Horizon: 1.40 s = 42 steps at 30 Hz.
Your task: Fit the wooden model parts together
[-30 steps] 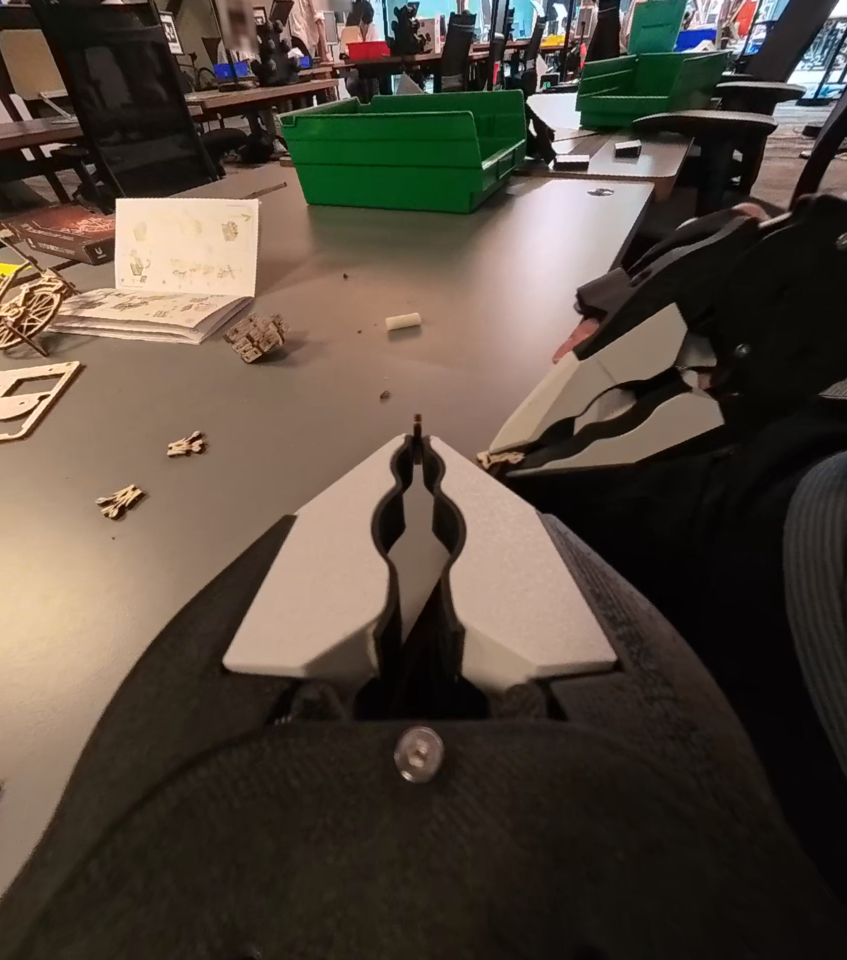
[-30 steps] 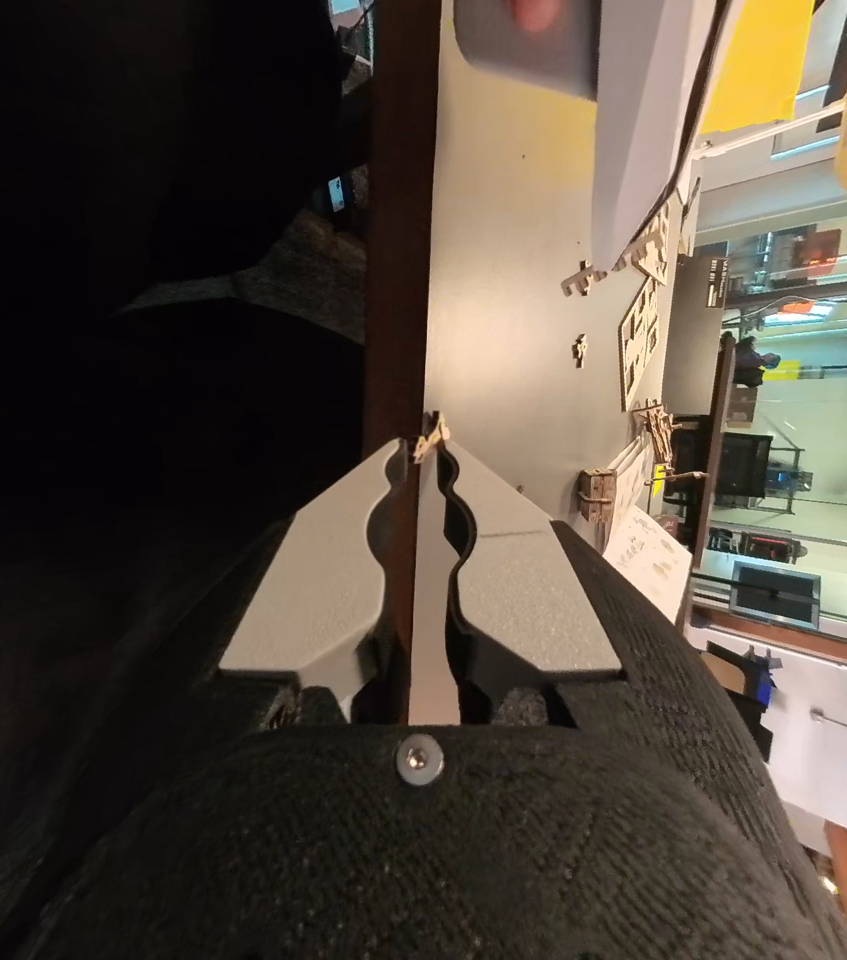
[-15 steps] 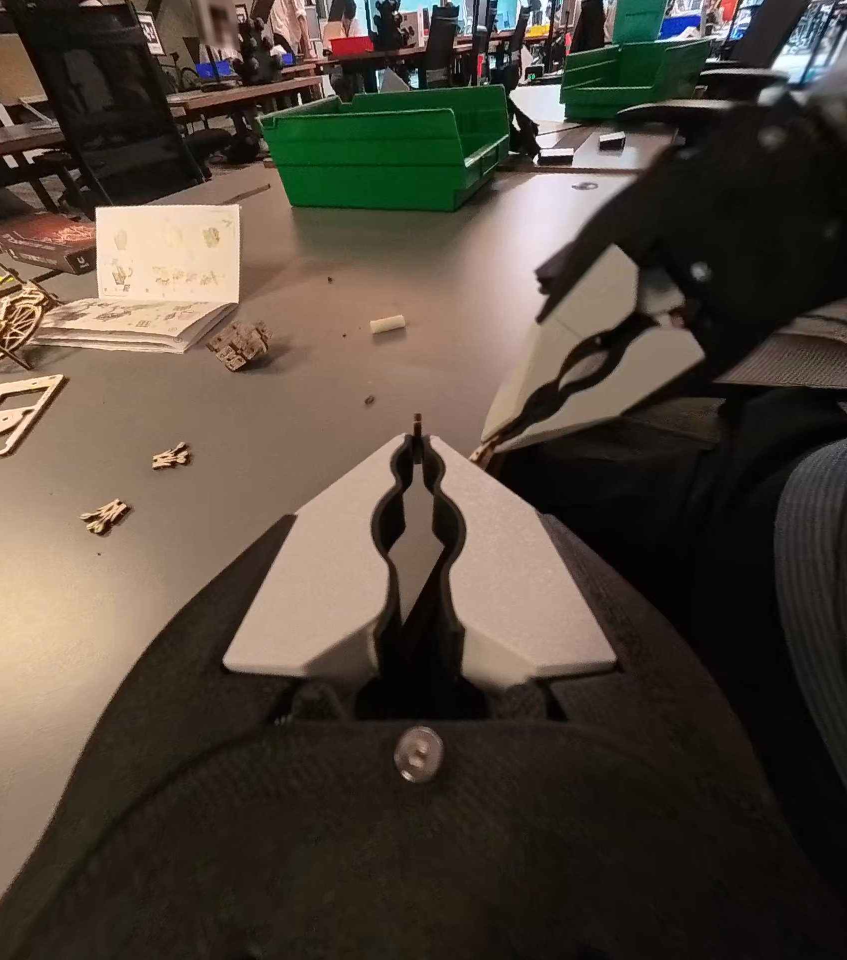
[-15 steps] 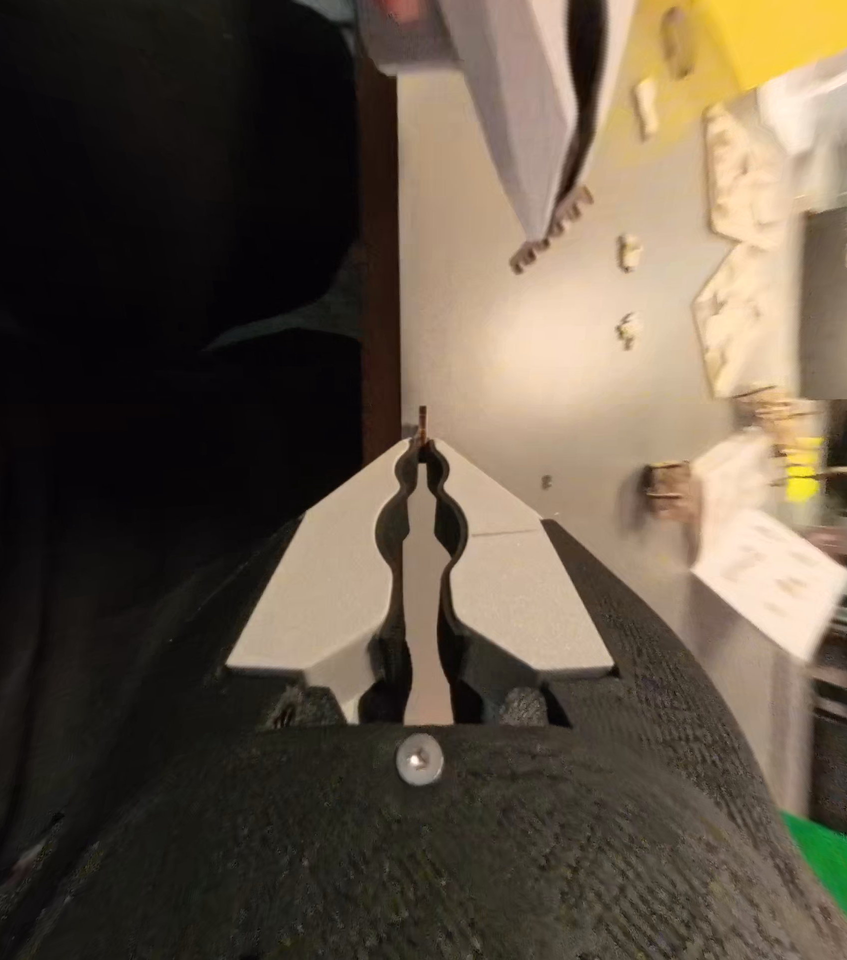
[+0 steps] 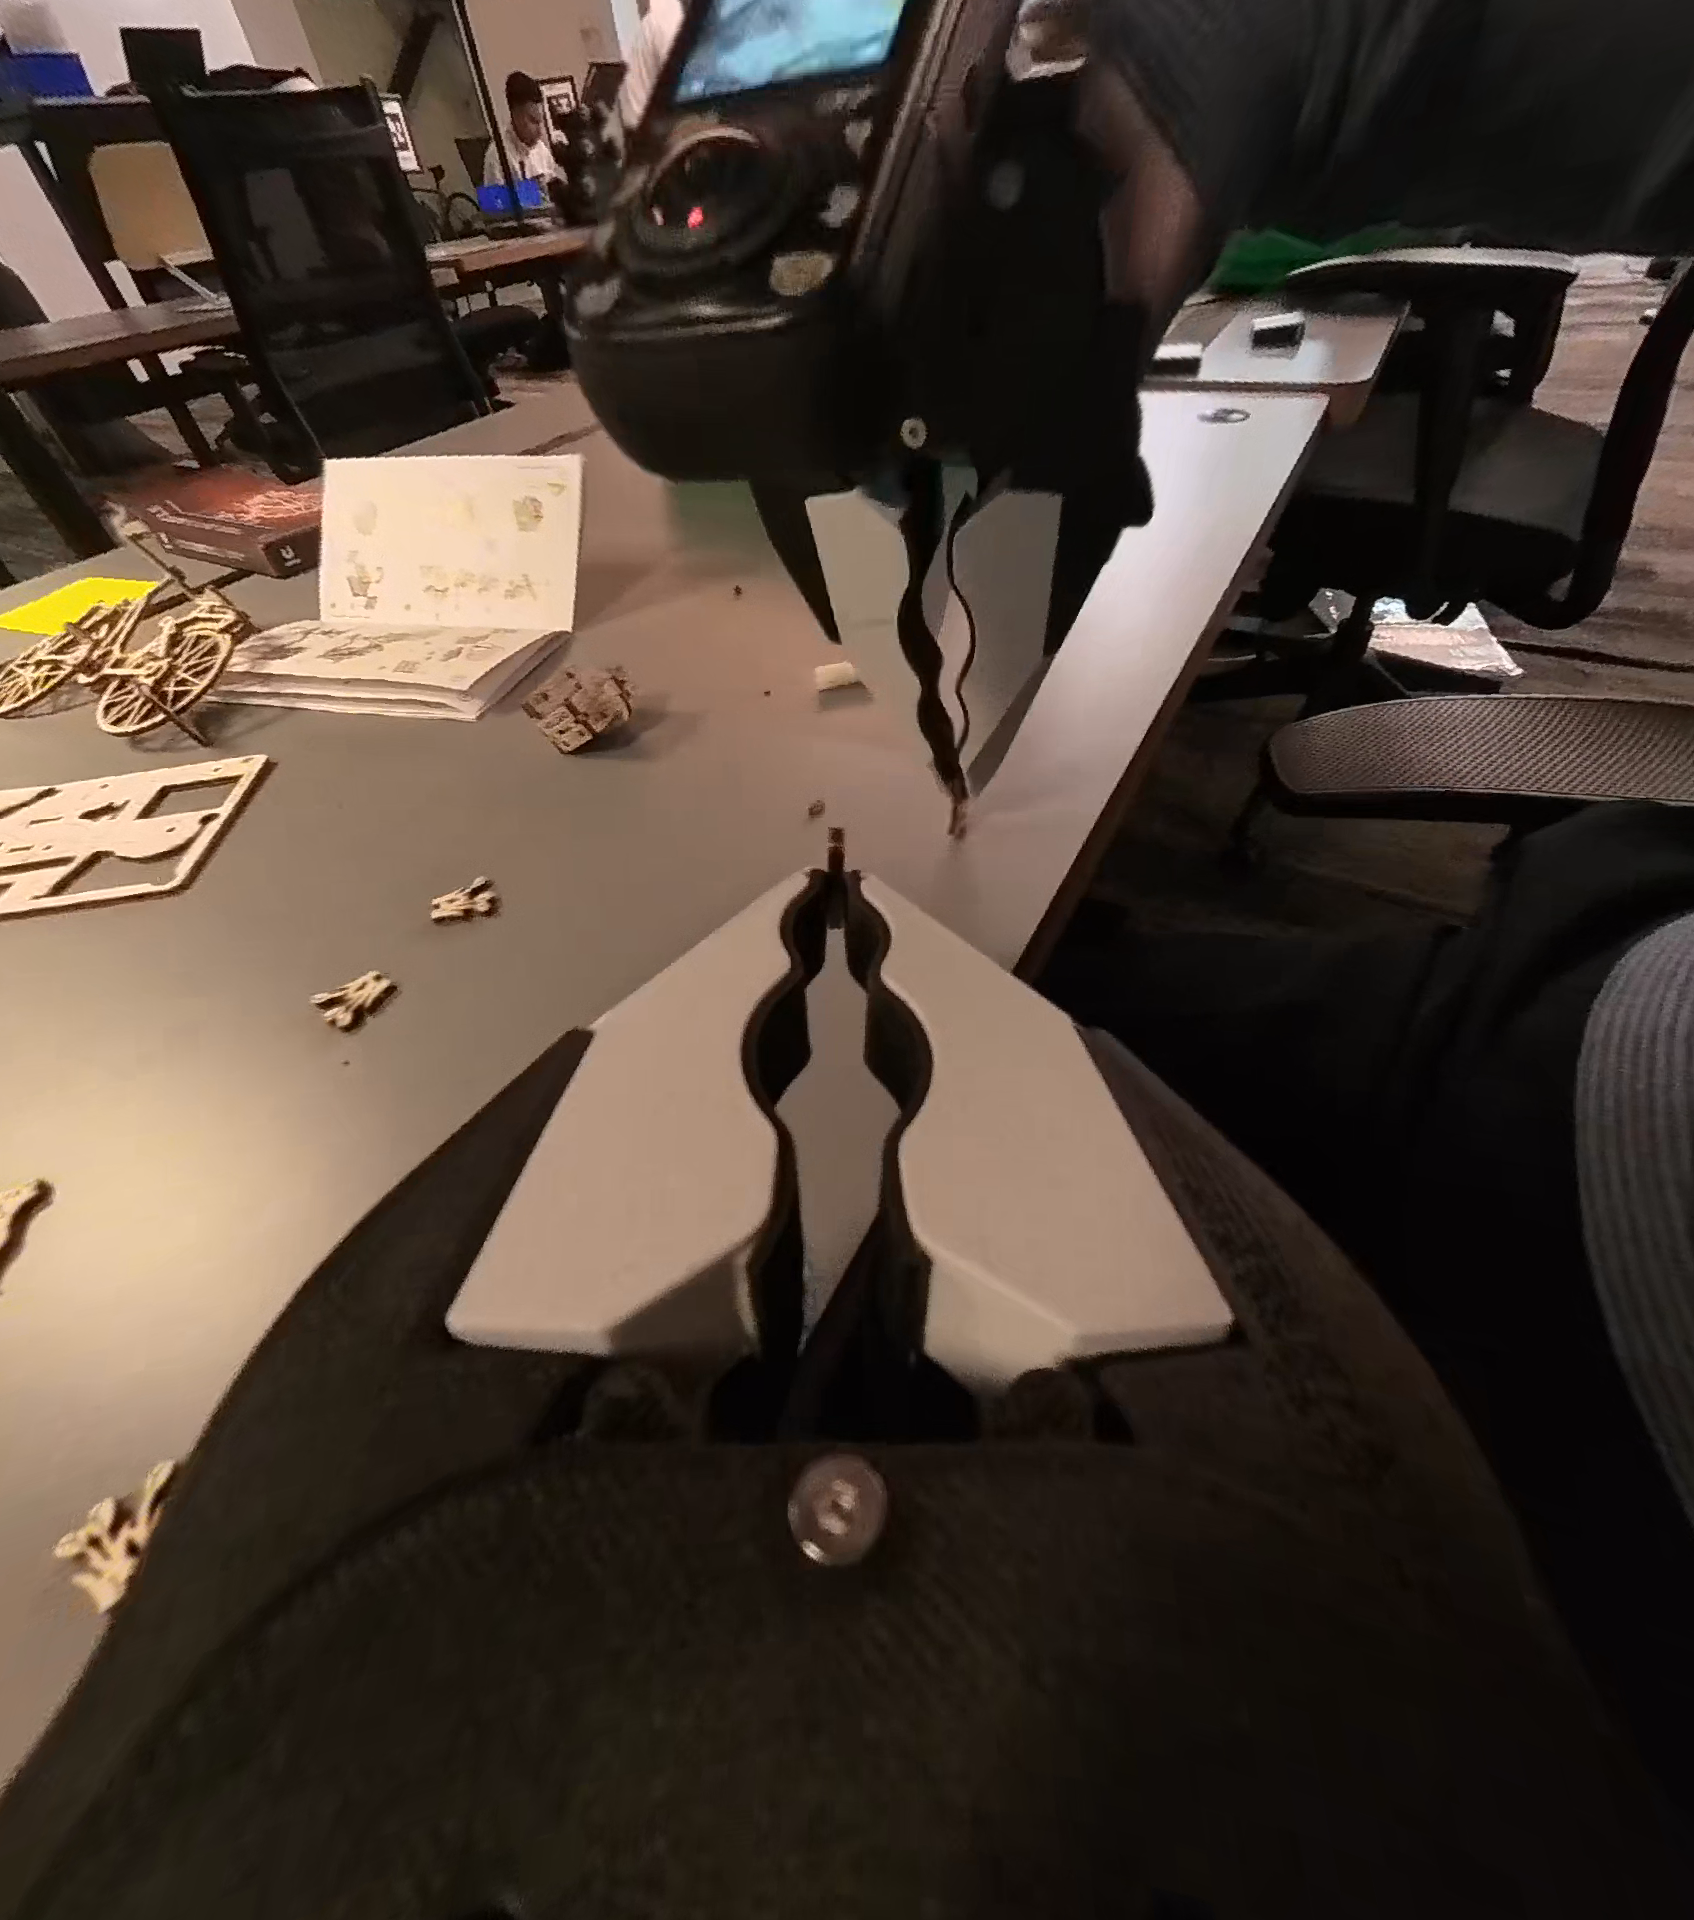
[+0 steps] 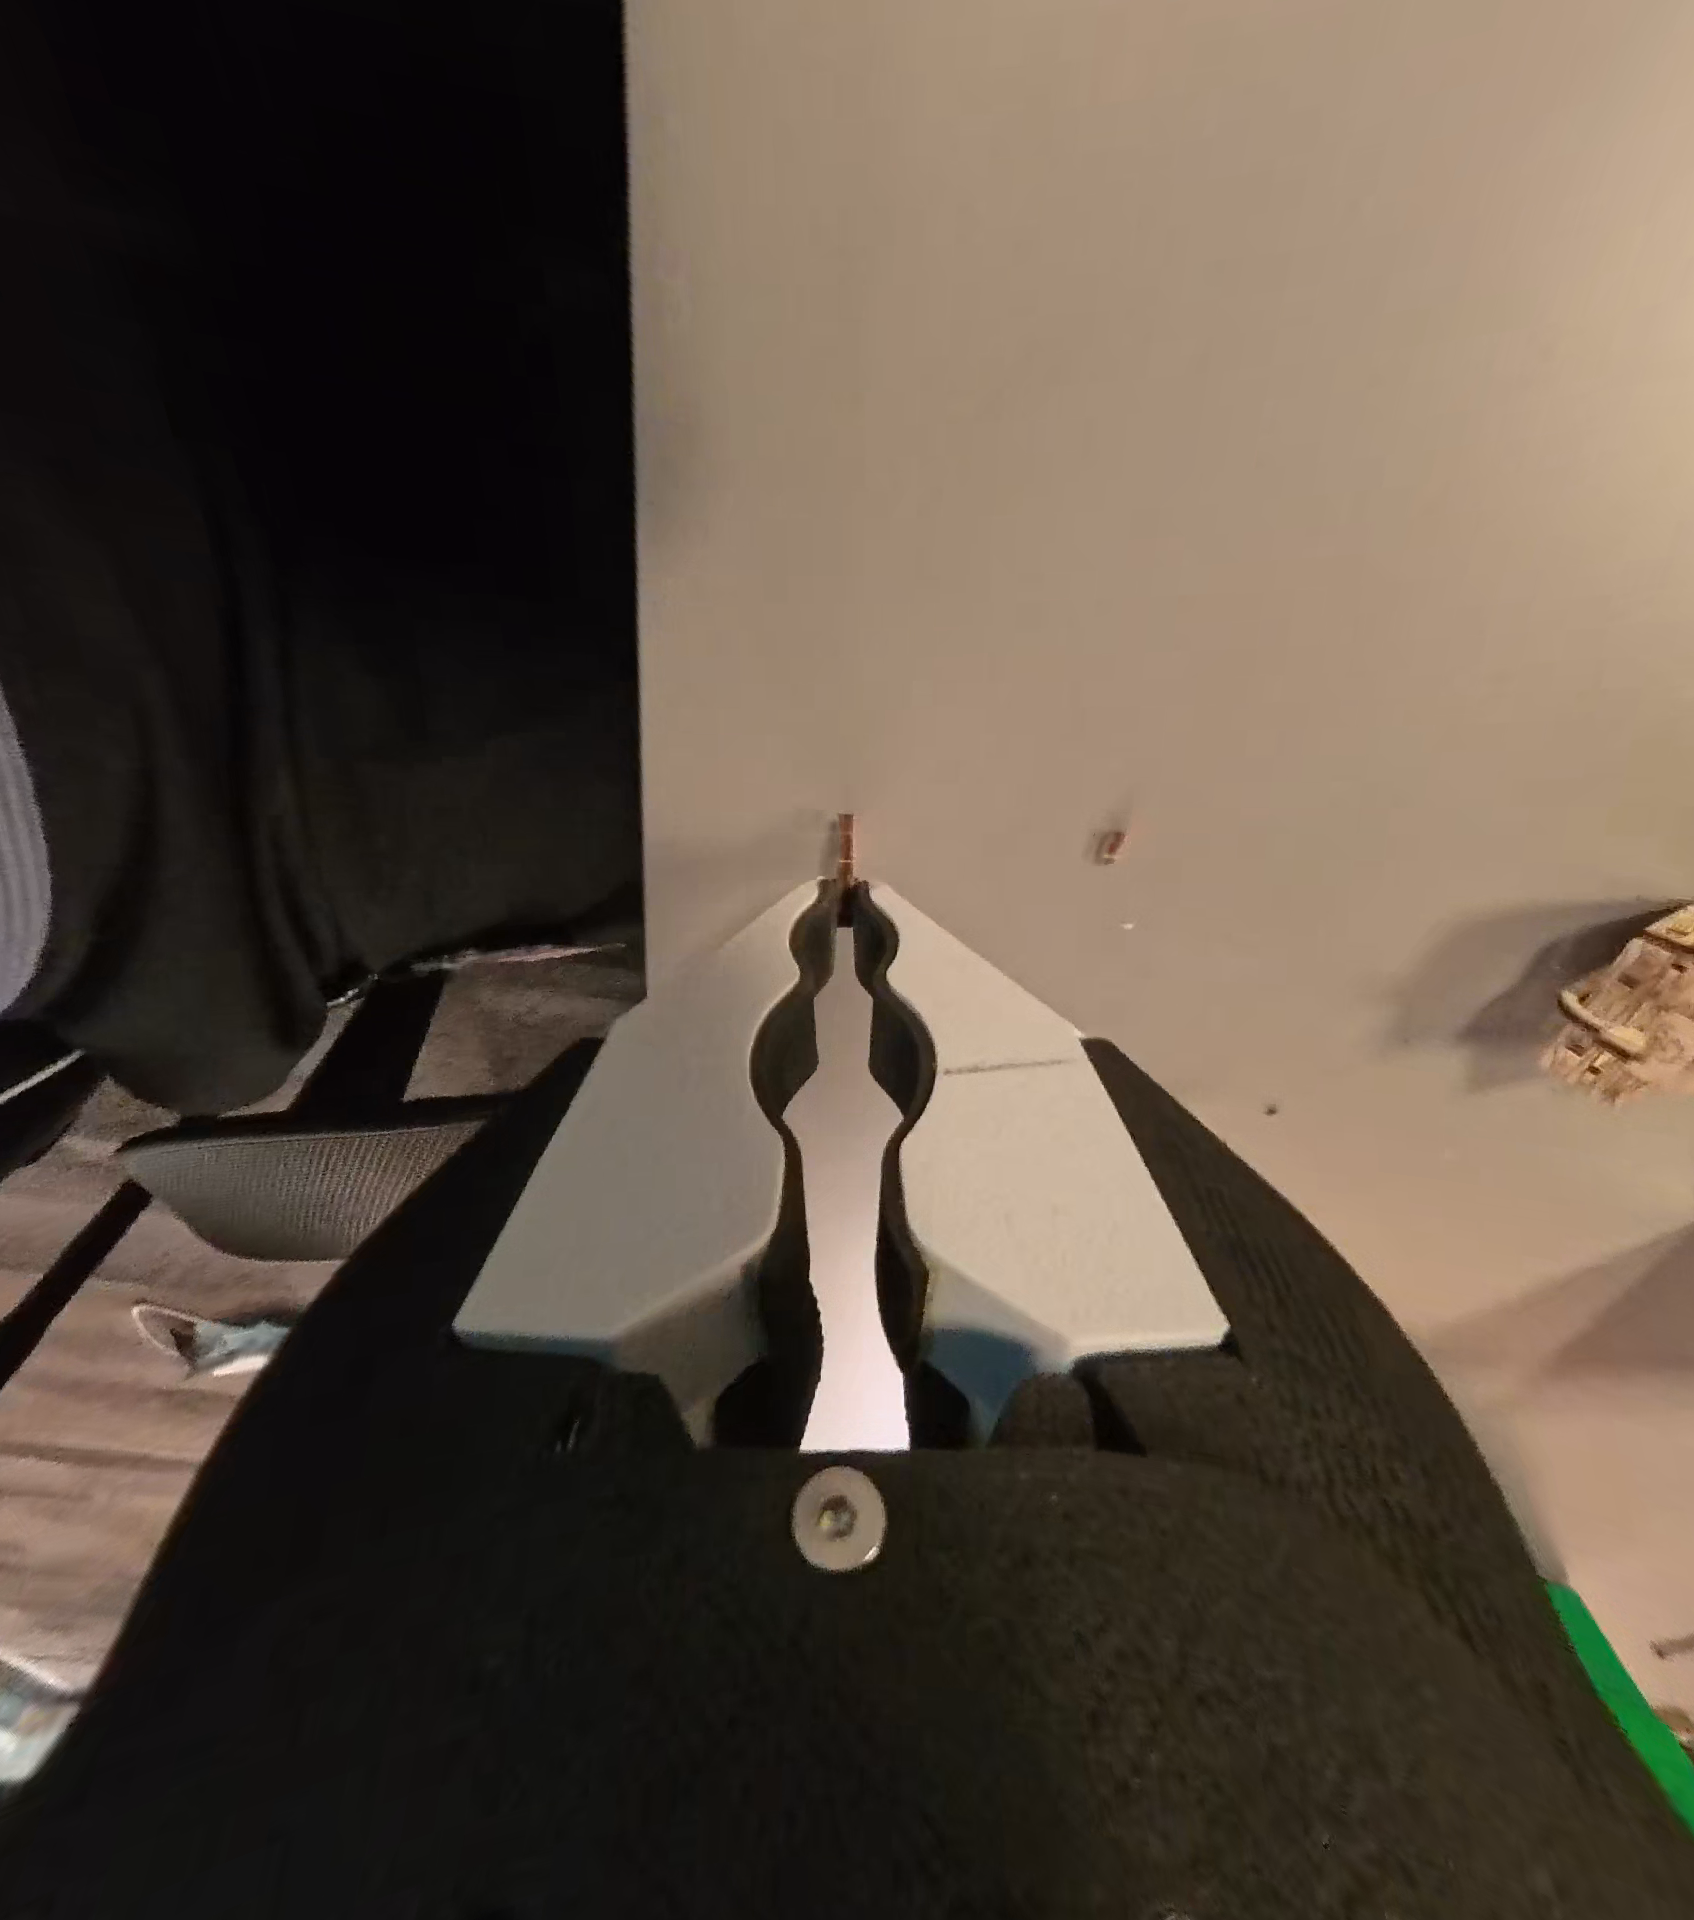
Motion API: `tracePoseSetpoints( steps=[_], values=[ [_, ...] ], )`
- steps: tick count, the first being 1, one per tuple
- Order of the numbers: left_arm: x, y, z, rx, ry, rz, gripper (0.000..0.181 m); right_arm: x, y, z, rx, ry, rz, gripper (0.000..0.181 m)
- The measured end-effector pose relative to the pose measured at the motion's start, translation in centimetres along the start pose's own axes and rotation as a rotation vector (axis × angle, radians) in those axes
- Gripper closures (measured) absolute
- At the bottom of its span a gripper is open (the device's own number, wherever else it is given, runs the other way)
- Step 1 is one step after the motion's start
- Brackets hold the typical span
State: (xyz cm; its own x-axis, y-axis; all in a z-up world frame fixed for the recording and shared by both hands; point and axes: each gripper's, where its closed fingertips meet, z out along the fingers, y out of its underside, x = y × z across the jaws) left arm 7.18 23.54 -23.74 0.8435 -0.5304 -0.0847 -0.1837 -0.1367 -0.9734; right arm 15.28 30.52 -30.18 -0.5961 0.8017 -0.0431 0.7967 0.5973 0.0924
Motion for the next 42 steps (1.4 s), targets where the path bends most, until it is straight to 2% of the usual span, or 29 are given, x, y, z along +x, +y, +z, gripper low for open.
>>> tracePoseSetpoints(
  steps=[26, 42],
  values=[
    [0.0, 0.31, 0.03, -0.01, 0.018, -0.018, 0.18, 0.27, -0.85, 0.08, 0.032, -0.005, 0.029, 0.18],
    [-0.04, 0.4, -0.03, -0.013, 0.025, -0.024, 0.18, 0.26, -0.82, 0.41, -0.004, 0.004, 0.036, 0.18]
  ],
)
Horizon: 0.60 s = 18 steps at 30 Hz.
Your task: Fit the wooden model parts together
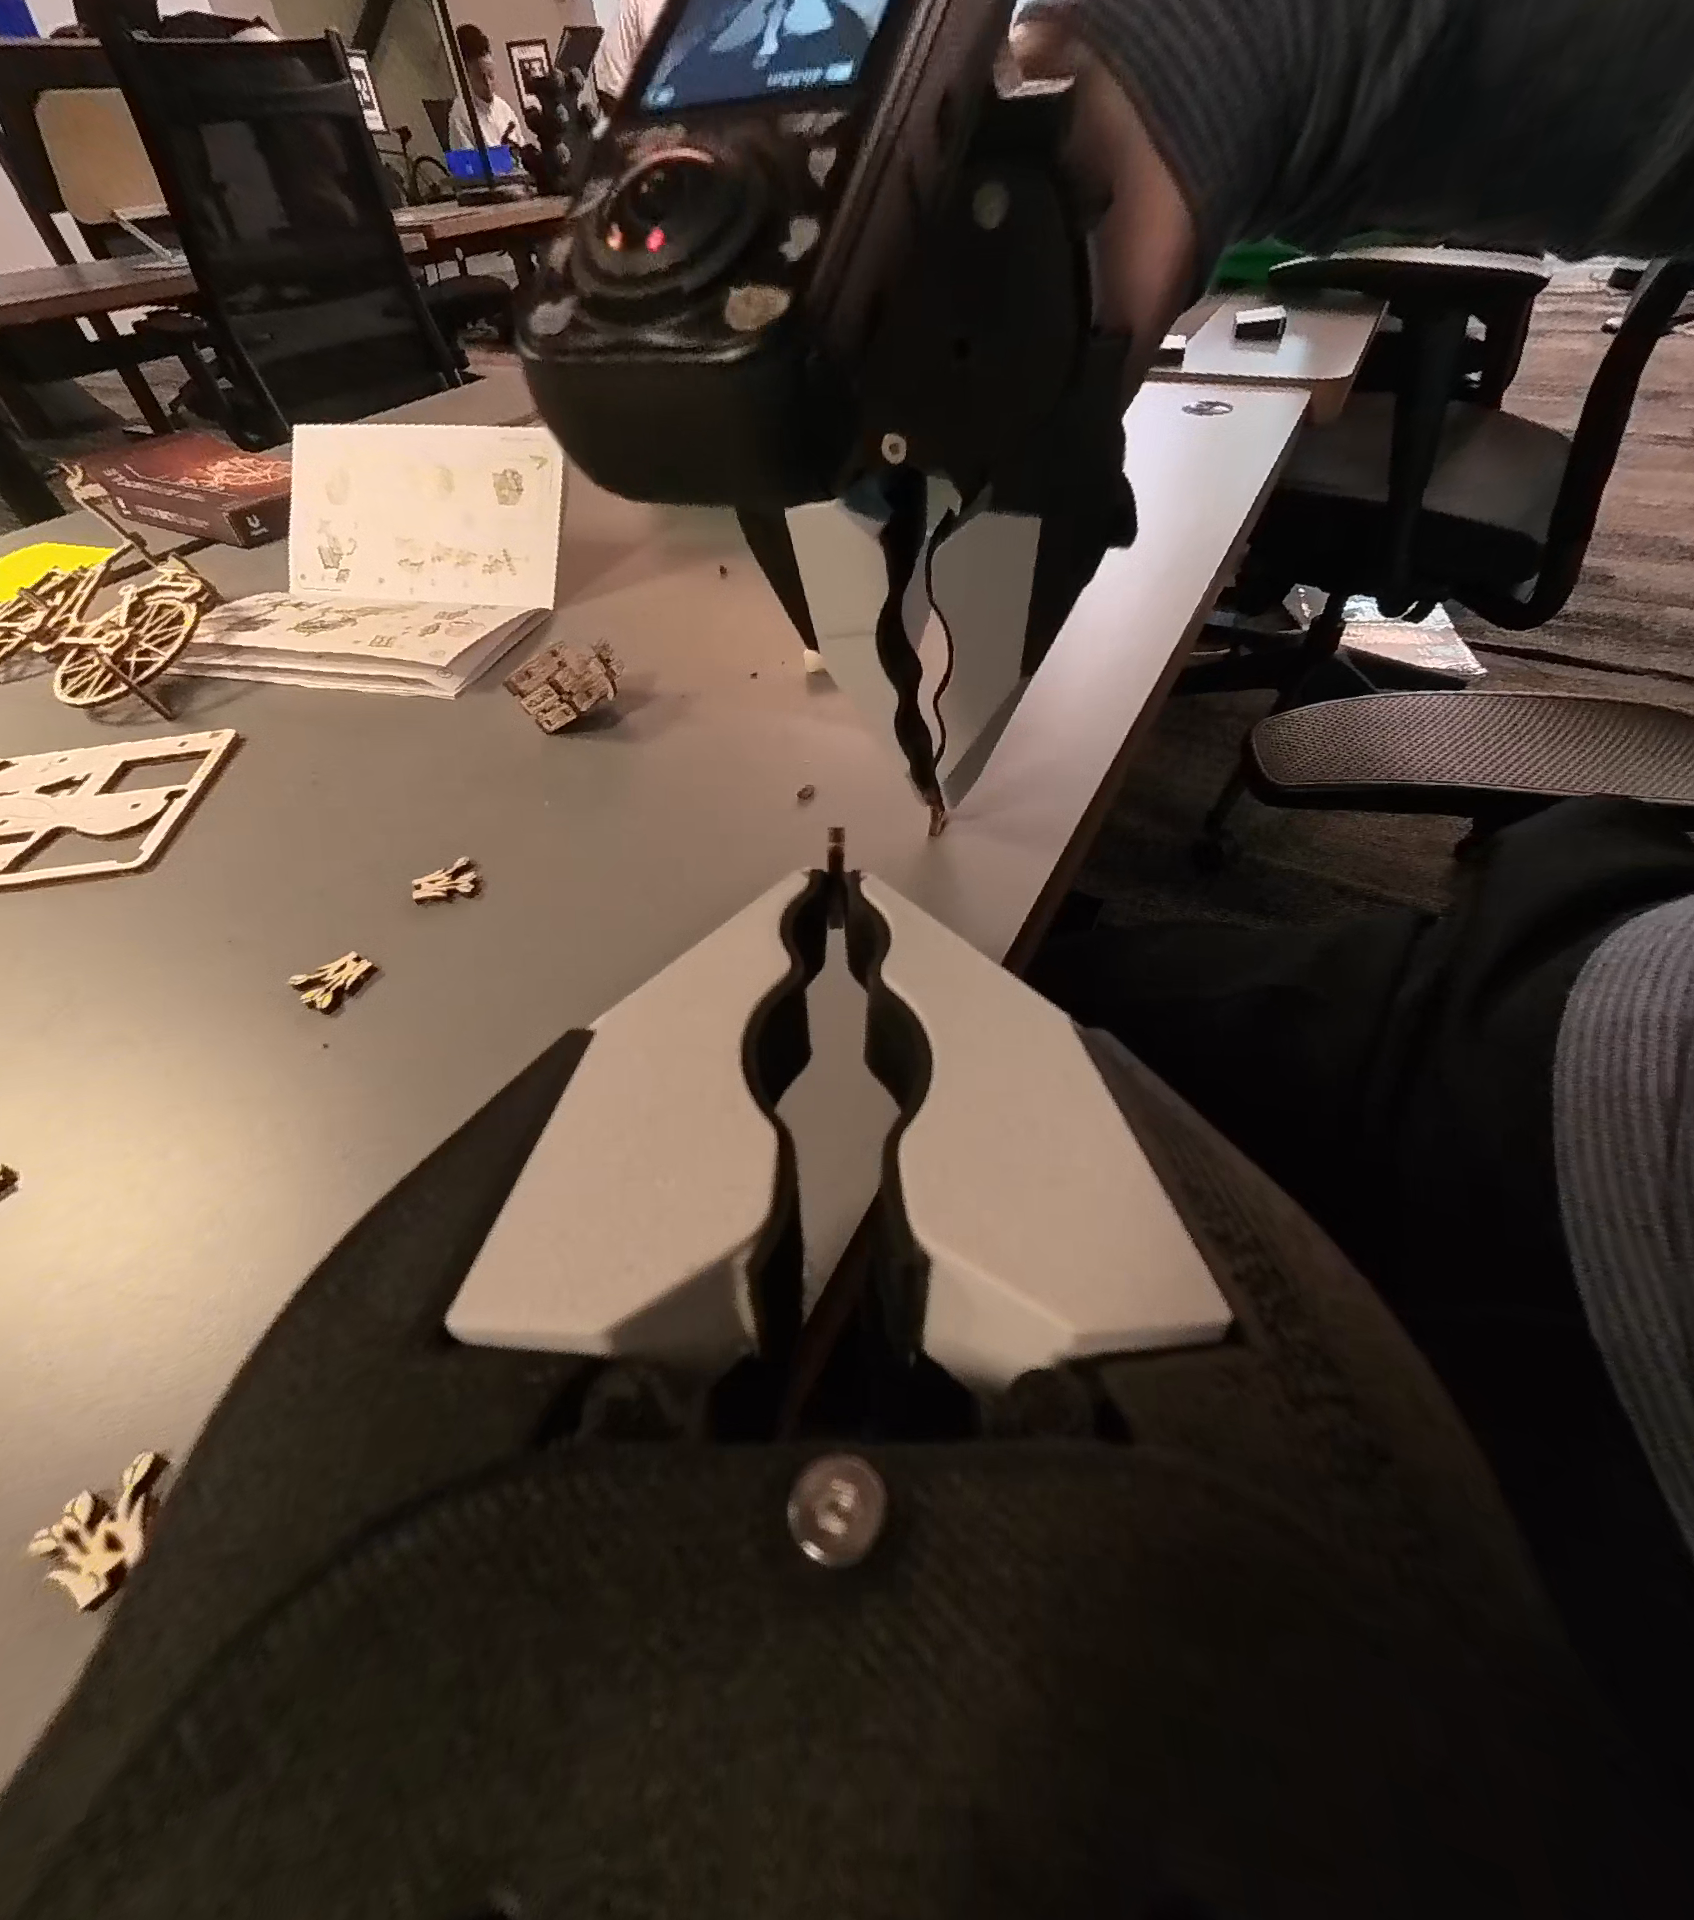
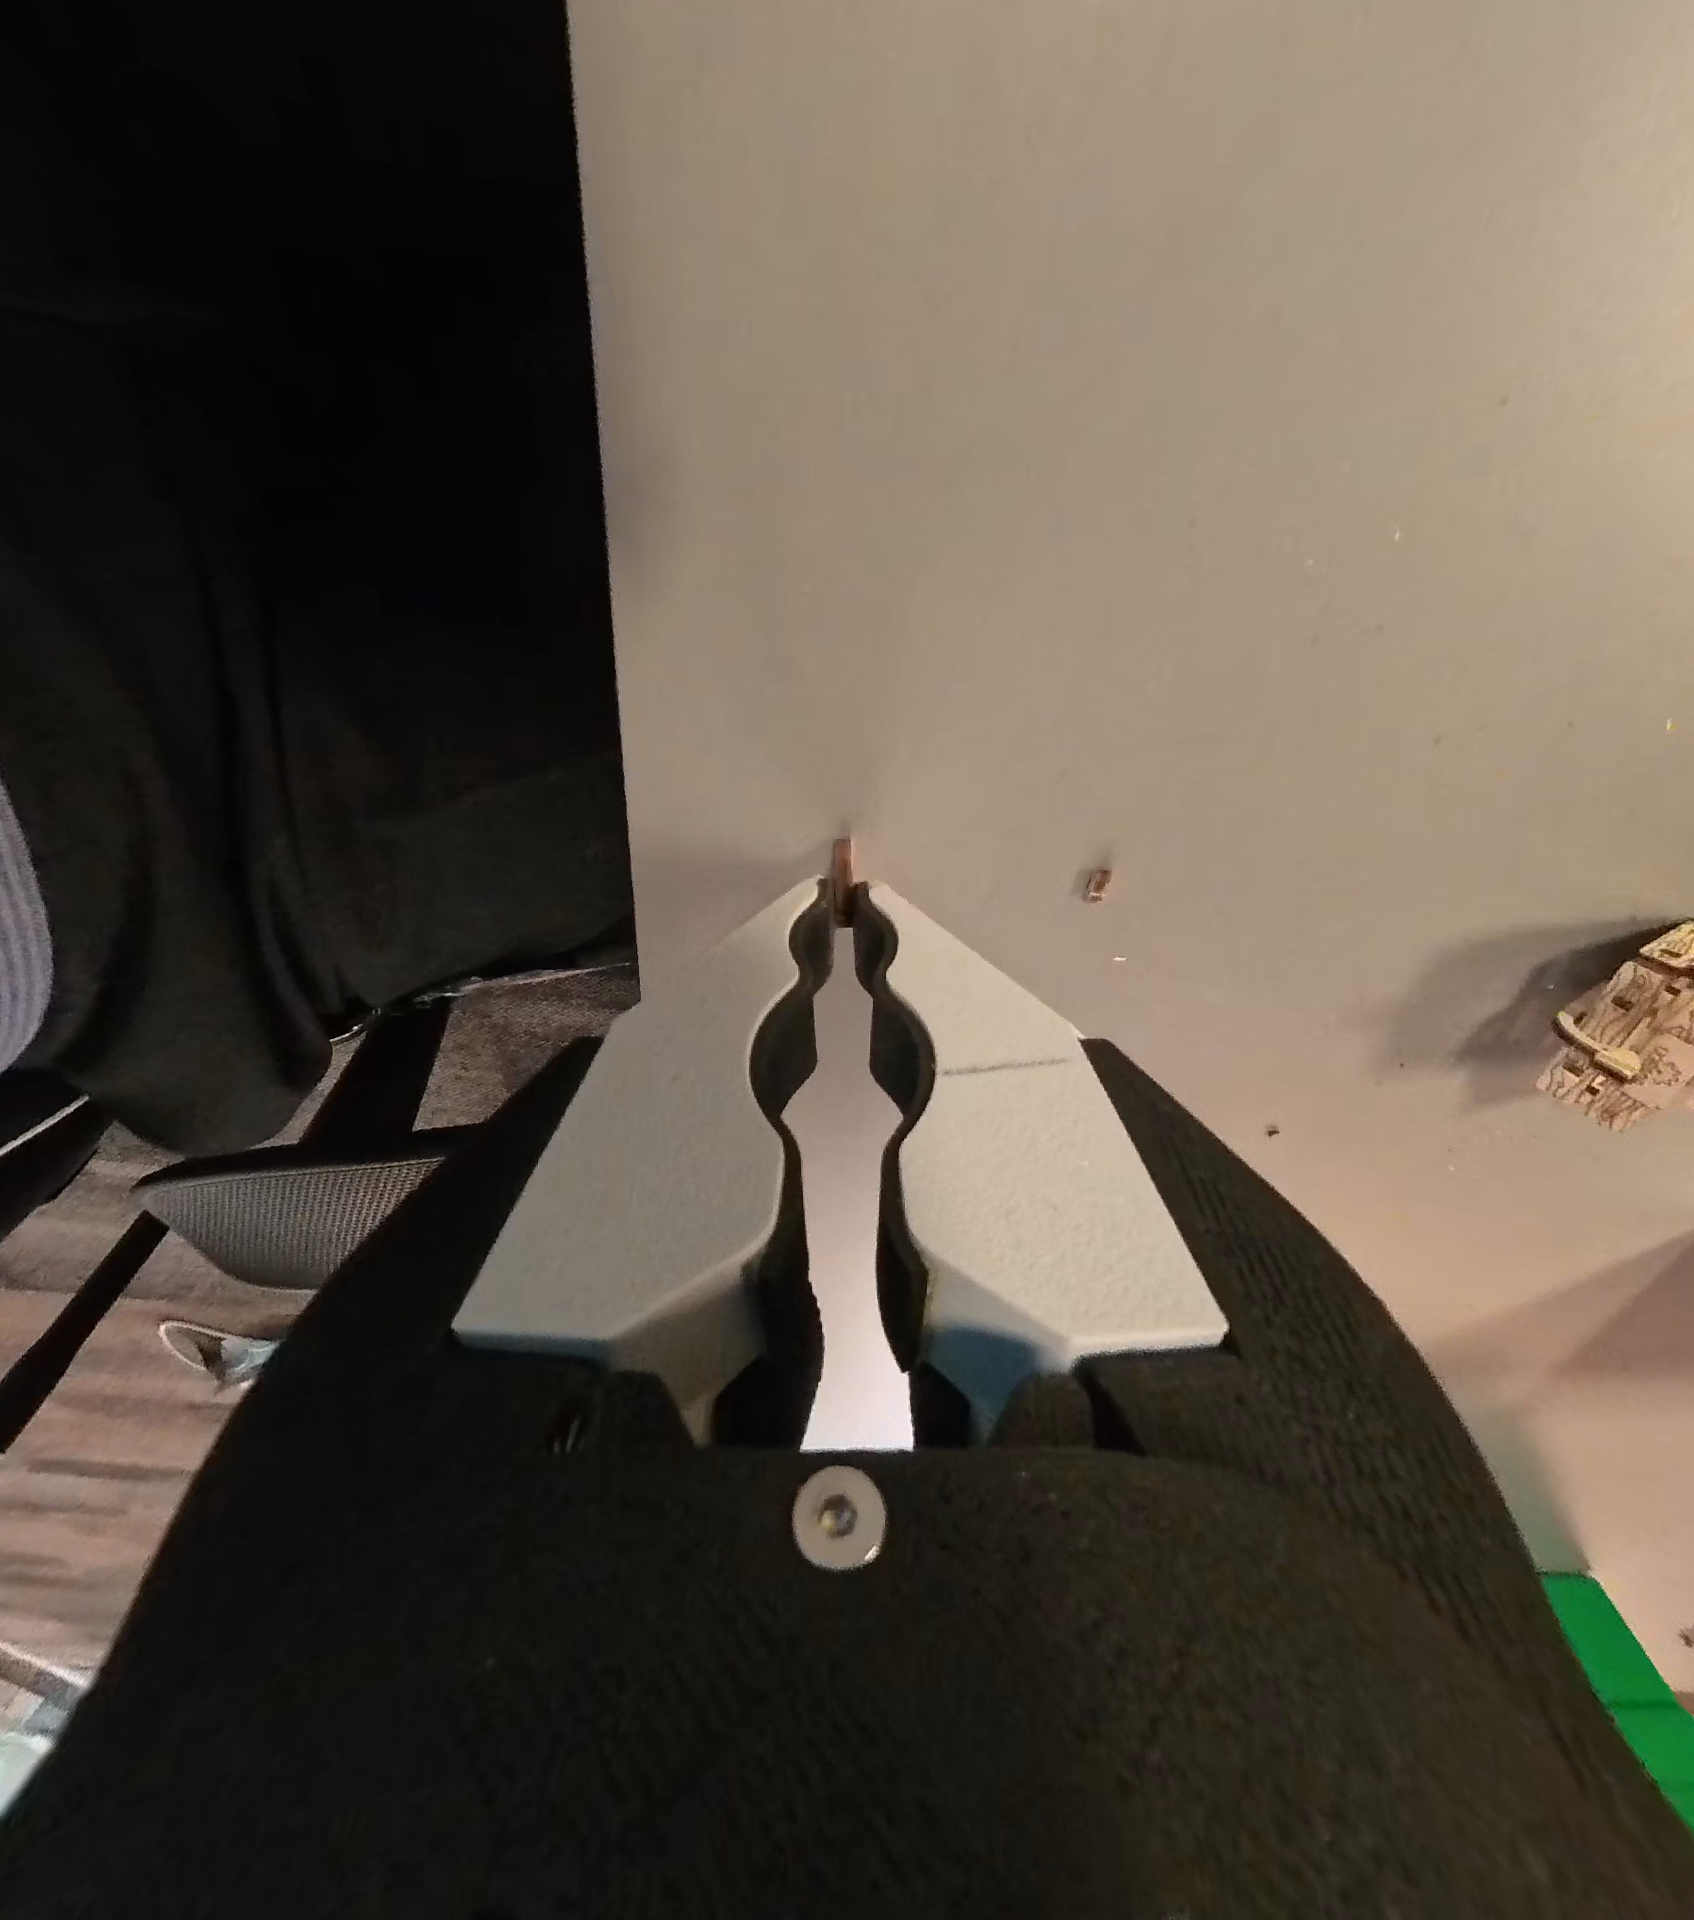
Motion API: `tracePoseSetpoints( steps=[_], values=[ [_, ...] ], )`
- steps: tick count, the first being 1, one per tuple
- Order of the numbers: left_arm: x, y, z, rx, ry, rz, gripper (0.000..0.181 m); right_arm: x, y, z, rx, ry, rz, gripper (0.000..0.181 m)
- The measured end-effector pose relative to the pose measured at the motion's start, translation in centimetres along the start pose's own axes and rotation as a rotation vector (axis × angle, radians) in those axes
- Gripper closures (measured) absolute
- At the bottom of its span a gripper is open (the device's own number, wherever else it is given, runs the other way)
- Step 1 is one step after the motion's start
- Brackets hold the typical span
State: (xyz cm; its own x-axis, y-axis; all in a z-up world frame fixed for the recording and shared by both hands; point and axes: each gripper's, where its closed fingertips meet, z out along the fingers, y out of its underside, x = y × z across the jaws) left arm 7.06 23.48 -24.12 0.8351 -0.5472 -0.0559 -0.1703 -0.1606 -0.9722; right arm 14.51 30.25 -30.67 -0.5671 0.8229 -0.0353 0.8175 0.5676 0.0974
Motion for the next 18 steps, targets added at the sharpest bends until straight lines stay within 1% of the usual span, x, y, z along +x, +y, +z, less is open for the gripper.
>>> tracePoseSetpoints(
  steps=[5, 7, 9, 12, 14, 15, 16, 18],
  values=[
    [-0.2, 0.2, -0.1, -0.004, -0.003, -0.012, 0.18, 0.1, 0.3, 0.0, 0.001, 0.006, -0.004, 0.181],
    [-0.4, 0.3, -0.2, -0.002, -0.001, -0.037, 0.18, 0.3, 0.3, -0.3, 0.038, 0.025, -0.002, 0.181],
    [-0.4, 0.2, -0.3, 0.018, 0.03, -0.092, 0.18, 0.5, -0.6, -1.5, 0.181, 0.034, 0.011, 0.181],
    [-0.2, -0.5, -0.4, 0.094, 0.134, -0.255, 0.18, 0.5, -3.5, -5.0, 0.545, 0.102, -0.051, 0.18],
    [0.1, -1.3, -0.5, 0.136, 0.265, -0.395, 0.18, 0.2, -5.0, -7.6, 0.793, 0.169, -0.134, 0.18],
    [0.2, -1.8, -0.5, 0.152, 0.343, -0.47, 0.18, -0.1, -5.4, -8.6, 0.889, 0.202, -0.177, 0.18],
    [0.2, -2.0, -0.4, 0.148, 0.412, -0.538, 0.18, -0.2, -5.5, -9.3, 0.962, 0.235, -0.211, 0.18],
    [0.1, -2.0, 0.5, 0.074, 0.541, -0.644, 0.18, 0.1, -5.5, -9.8, 1.05, 0.306, -0.265, 0.18]
  ],
)
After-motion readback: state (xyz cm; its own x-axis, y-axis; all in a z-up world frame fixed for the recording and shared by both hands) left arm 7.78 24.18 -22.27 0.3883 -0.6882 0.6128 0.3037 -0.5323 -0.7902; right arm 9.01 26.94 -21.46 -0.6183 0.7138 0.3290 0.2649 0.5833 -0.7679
